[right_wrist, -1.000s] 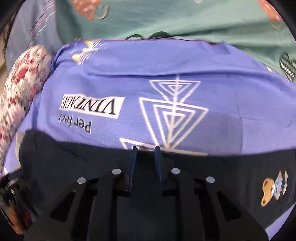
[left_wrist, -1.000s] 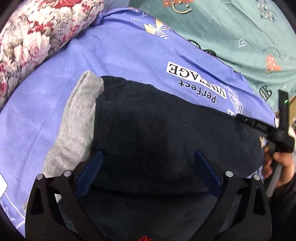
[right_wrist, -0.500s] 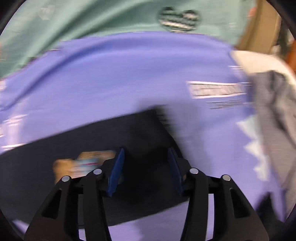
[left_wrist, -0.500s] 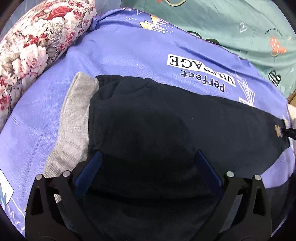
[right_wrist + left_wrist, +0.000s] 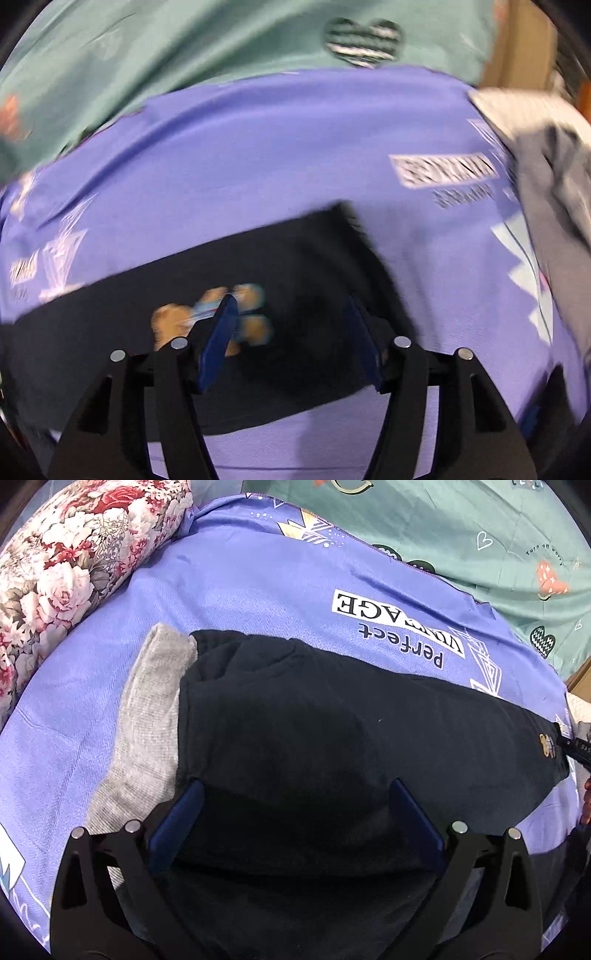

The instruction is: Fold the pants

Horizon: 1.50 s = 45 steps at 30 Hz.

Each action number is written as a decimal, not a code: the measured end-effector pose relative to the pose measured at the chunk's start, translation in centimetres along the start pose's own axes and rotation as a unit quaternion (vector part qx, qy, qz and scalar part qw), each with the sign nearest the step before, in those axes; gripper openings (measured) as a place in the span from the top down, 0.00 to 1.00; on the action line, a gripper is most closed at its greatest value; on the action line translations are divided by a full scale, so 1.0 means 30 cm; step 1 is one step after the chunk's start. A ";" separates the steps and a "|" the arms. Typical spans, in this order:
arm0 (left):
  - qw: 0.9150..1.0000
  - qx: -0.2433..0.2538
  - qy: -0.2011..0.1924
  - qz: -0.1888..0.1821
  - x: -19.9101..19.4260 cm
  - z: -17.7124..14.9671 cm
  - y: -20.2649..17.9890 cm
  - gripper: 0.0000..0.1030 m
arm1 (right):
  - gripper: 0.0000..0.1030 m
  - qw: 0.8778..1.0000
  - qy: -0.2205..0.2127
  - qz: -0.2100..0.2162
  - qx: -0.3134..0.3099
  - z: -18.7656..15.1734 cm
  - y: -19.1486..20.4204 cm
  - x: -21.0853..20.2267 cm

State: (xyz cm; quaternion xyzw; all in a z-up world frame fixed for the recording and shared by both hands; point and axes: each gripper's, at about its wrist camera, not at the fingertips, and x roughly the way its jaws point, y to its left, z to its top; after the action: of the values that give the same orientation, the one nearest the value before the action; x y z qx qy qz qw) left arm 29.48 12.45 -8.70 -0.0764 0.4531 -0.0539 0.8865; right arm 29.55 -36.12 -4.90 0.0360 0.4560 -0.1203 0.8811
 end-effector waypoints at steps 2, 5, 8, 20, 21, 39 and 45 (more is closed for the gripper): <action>1.000 0.004 -0.002 0.000 -0.008 0.012 0.012 0.02 | 0.24 0.998 -0.017 0.004 -0.067 -0.013 0.123 -0.035; 1.000 -0.017 -0.002 -0.015 -0.029 0.035 0.063 0.02 | 0.21 0.990 -0.019 0.071 -0.119 -0.005 0.279 -0.049; 0.998 -0.053 0.004 -0.038 -0.064 0.069 0.118 0.02 | 0.21 0.972 0.006 0.190 -0.136 -0.015 0.404 -0.065; 0.997 -0.065 0.033 -0.004 0.048 0.249 0.251 0.02 | 0.21 0.981 -0.010 0.092 -0.170 -0.041 0.545 -0.024; 0.997 -0.062 0.040 -0.001 0.062 0.253 0.260 0.02 | 0.21 0.979 -0.011 0.089 -0.181 -0.039 0.557 -0.028; 0.991 -0.041 -0.056 -0.112 -0.147 0.194 0.292 0.92 | 0.41 0.957 0.004 0.153 -0.246 0.010 0.712 0.008; 0.986 -0.048 -0.078 -0.140 -0.215 0.161 0.292 0.92 | 0.41 0.944 0.021 0.144 -0.296 0.032 0.773 0.054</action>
State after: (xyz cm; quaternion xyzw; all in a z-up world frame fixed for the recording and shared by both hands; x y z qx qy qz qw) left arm 29.88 22.54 -2.40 -0.1857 0.3697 -0.1500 0.8980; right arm 36.87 -14.12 -6.74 -0.1583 0.4790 0.1489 0.8505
